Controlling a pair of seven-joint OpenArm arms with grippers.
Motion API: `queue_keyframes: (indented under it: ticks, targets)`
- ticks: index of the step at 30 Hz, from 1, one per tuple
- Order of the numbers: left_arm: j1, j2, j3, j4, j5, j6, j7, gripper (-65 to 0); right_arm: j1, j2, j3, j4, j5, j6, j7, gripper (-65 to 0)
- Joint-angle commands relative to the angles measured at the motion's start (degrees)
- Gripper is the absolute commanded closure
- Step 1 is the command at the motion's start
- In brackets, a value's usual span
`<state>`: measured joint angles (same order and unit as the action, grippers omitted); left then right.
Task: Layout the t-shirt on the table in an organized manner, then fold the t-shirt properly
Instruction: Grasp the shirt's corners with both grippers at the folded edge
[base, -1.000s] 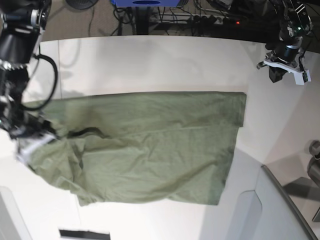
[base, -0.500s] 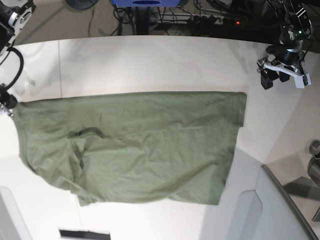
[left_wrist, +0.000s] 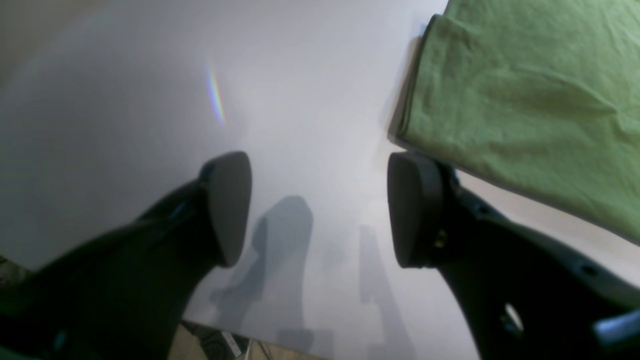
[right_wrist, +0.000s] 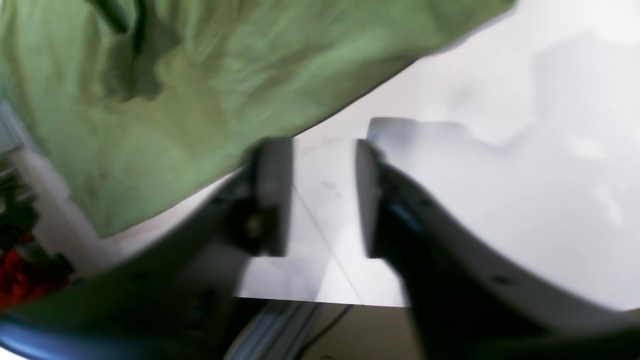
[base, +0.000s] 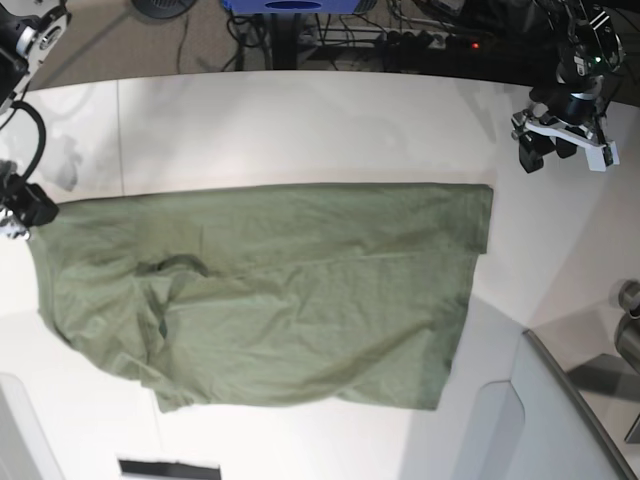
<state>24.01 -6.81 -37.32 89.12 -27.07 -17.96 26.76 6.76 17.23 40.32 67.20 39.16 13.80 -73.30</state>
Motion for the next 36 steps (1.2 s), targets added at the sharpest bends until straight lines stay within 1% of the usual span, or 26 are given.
queue_keyframes:
  ticks: [1,5,7,8,9,11,14,17,19,22,25,27,29,31,33,36]
  targets:
    - [0.2,-0.8,-0.4,0.9,-0.6,0.0,-1.2,-41.3,0.5,1.5,0.2,3.8,2.7,0.3,0.5,-28.5]
    - [0.1,-0.9,-0.4,0.9,-0.6,0.0,-1.3,-41.3,-3.2,1.1,-0.2,13.5,6.7,0.4,4.9,-47.9]
    - [0.0,-1.0,-0.4,0.9,-0.6,0.0,-1.3,-41.3,-4.8,1.0,0.3,15.3,7.0,0.4,9.1,-58.1]
    - [-0.1,-1.0,-0.4,0.9,-0.6,0.0,-1.3,-41.3,-5.5,1.0,0.3,15.3,7.0,0.4,11.7,-61.8]
    - [-0.1,-1.0,-0.4,0.9,-0.6,0.0,-1.3,-41.3,-6.4,1.0,0.3,14.8,7.0,0.3,14.4,-64.2]
    - [-0.9,-1.0,-0.4,0.8,-0.6,0.0,-1.3,-41.3,-7.3,1.0,0.3,11.3,7.1,0.0,18.4,-64.7]
    - [-1.1,-0.9,-0.4,0.8,-0.6,0.0,-1.3,-41.3,-7.1,0.9,0.4,1.9,7.7,0.1,22.3,-64.7]
    - [-1.3,-0.8,-0.4,0.8,-0.7,0.0,-1.3,-41.3,-6.5,-0.4,3.7,-7.6,12.7,0.3,27.3,-64.7]
    - [-2.3,-0.7,-0.4,0.7,-0.7,0.0,-1.0,-41.3,-6.3,-0.4,4.3,-11.3,14.2,0.4,29.7,-64.7]
    - [-2.6,-0.6,-0.3,-0.1,-0.7,0.0,-1.0,-41.3,-4.5,-0.2,1.8,-12.5,14.1,0.4,31.1,-64.7]
    - [-2.8,-0.6,-0.3,-1.9,-1.2,-0.1,-1.0,-41.1,-3.1,-0.4,1.8,-12.6,14.1,0.3,31.2,-64.7]
    - [-2.8,-0.7,-0.4,-2.9,-4.1,-0.1,-1.0,-41.1,-1.6,-0.4,1.8,-14.8,14.1,0.0,31.2,-64.5]
    - [-2.5,-1.1,-0.4,-4.3,-8.3,-0.1,-1.0,-41.1,0.4,-0.1,1.8,-19.0,14.2,0.0,31.3,-64.5]
    - [-2.2,-2.2,-0.4,-5.6,-11.3,-0.1,-1.0,-41.1,1.5,0.0,1.8,-22.4,14.1,0.0,31.9,-64.5]
    - [-2.2,-2.6,-0.4,-5.8,-11.6,-0.1,-1.0,-41.1,1.6,0.0,1.8,-23.7,14.1,0.0,33.8,-62.3]
    - [-2.1,-2.6,-0.5,-5.7,-11.6,-0.1,-1.0,-41.1,1.5,0.0,1.5,-24.1,14.1,0.0,36.4,-53.9]
